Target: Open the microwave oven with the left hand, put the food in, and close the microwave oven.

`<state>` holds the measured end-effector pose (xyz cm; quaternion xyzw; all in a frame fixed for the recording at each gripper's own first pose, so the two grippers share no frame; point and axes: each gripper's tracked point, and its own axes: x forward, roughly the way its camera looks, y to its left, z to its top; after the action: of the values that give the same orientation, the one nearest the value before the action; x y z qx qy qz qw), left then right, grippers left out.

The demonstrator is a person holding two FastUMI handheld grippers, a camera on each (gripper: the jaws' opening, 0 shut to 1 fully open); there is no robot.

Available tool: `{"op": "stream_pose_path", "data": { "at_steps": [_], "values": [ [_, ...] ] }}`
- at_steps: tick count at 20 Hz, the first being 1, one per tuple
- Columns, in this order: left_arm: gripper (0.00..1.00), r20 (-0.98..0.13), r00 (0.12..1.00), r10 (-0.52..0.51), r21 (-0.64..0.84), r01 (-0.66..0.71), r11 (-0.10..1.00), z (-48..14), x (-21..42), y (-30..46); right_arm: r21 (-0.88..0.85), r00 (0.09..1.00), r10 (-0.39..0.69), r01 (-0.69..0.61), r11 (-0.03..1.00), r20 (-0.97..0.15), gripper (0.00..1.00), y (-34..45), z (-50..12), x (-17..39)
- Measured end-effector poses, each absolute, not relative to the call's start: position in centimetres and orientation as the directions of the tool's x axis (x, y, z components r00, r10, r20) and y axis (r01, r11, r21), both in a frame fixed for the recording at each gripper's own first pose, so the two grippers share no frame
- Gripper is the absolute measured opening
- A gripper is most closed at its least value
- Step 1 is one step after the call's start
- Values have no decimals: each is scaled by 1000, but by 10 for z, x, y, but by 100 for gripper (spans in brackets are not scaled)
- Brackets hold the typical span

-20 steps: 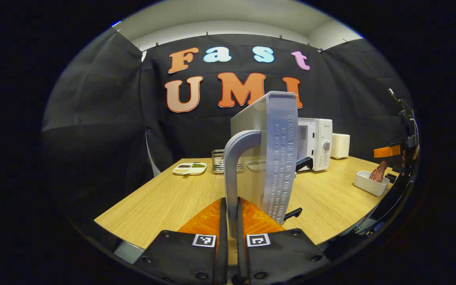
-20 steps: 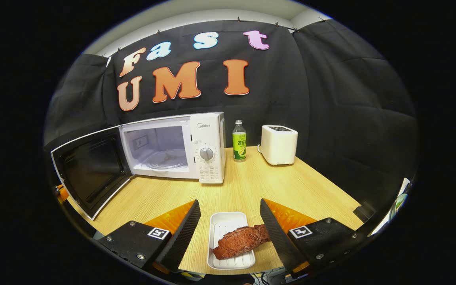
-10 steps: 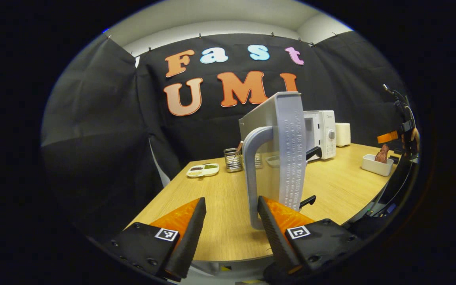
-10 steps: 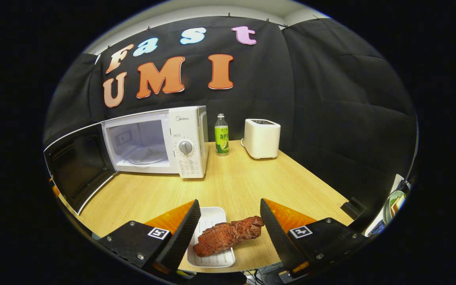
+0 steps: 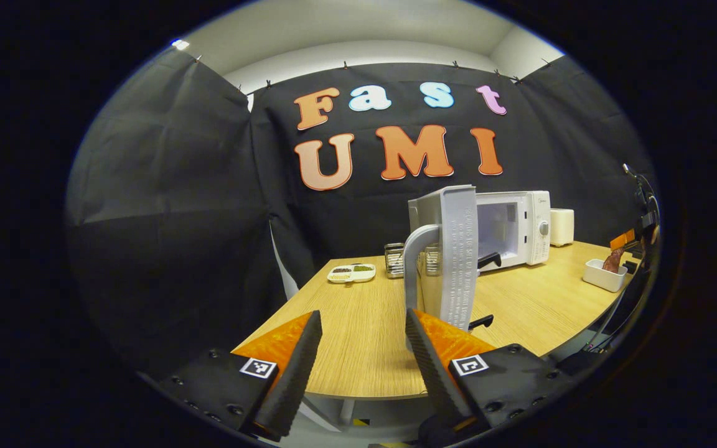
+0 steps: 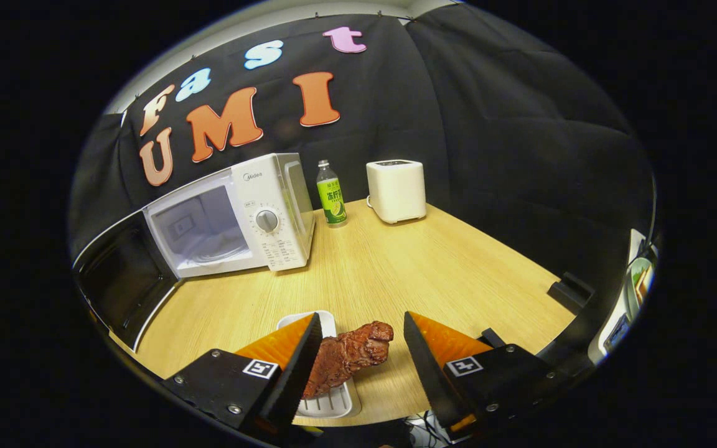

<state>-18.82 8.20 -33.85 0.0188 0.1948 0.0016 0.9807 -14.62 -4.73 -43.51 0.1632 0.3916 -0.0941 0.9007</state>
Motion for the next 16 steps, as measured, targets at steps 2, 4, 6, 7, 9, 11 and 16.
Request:
{"op": "stream_pose_path", "data": {
  "at_steps": [2, 4, 6, 7, 9, 11, 16],
  "values": [
    [88, -368, 930, 17, 46, 0, 999, -330, -192, 77, 268, 661, -16, 326, 906, -750, 75, -45, -442, -149],
    [93, -361, 932, 22, 48, -5, 999, -323, -196, 72, 305, 644, 3, 359, 882, -765, 71, -43, -449, -151],
    [89, -349, 937, -3, 31, 14, 999, -312, -201, 59, 336, 648, 16, 373, 865, -761, 71, -40, -450, -151],
    [89, -344, 939, -16, 28, 27, 999, -307, -203, 51, 351, 654, 20, 379, 856, -756, 70, -40, -449, -150],
    [89, -328, 944, -29, 33, 43, 999, -298, -209, 41, 384, 651, 43, 392, 836, -758, 60, -36, -450, -151],
    [92, -314, 949, -35, 19, 43, 999, -293, -210, 33, 410, 658, 48, 409, 815, -752, 49, -35, -449, -150],
    [89, -312, 949, -49, 16, 57, 998, -290, -213, 12, 484, 707, 88, 383, 787, -702, 27, -24, -429, -143]
  ]
}}
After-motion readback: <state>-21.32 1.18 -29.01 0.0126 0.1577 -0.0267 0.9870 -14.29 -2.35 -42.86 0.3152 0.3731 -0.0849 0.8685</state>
